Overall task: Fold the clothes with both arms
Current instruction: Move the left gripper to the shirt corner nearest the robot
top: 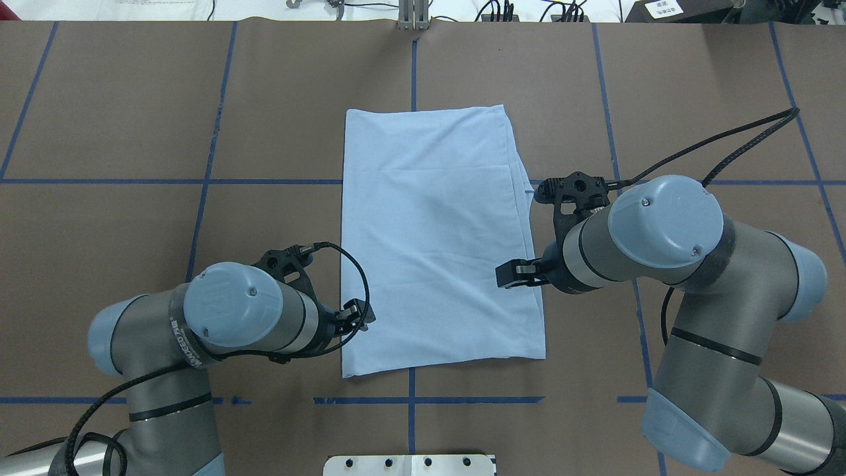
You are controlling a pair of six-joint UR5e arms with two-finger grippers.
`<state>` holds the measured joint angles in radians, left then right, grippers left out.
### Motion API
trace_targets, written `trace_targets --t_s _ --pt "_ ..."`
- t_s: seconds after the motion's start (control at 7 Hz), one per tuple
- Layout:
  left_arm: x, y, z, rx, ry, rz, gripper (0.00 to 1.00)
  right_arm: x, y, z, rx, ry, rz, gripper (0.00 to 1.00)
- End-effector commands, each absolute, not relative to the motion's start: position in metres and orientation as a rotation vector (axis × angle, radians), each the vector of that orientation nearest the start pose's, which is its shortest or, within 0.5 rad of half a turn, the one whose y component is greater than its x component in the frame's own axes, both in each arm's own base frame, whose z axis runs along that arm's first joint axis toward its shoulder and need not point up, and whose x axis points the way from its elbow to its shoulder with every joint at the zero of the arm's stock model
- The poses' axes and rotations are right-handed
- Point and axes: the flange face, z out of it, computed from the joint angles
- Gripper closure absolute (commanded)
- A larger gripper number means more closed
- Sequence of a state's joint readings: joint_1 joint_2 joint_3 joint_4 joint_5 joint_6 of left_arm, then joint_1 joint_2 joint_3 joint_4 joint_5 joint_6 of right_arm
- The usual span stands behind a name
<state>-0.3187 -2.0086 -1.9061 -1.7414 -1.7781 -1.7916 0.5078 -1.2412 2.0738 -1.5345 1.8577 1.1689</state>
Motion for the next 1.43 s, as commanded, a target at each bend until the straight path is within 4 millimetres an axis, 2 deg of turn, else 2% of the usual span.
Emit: trace_targets --t_s 0.0,0.14,0.43,0.71,0.86,1.14,1.29 --pt "0.552 -0.271 0.256 -0.153 0.909 -0.41 0.02 -0.42 -0.354 0.26 0.127 -0.894 -0.008 0.0" --pt "0.56 -0.261 0.255 -0.137 0.907 -0.401 0.02 -0.421 -0.353 0.26 0.127 -0.893 -0.007 0.0" --pt "0.569 -0.262 0.256 -0.129 0.897 -0.406 0.04 -0.421 -0.354 0.261 0.127 -0.892 -0.006 0.0" --pt "0.578 -0.267 0.265 -0.101 0.875 -0.419 0.1 -0.421 -0.354 0.262 0.126 -0.889 -0.005 0.0" --pt "0.581 -0.265 0.257 -0.105 0.887 -0.414 0.15 -0.421 -0.354 0.262 0.126 -0.891 -0.005 0.0" --pt "0.586 -0.259 0.259 -0.11 0.881 -0.406 0.26 -0.421 -0.354 0.263 0.125 -0.889 -0.004 0.0" --pt "0.592 -0.26 0.266 -0.109 0.865 -0.409 0.26 -0.421 -0.354 0.263 0.125 -0.889 -0.004 0.0"
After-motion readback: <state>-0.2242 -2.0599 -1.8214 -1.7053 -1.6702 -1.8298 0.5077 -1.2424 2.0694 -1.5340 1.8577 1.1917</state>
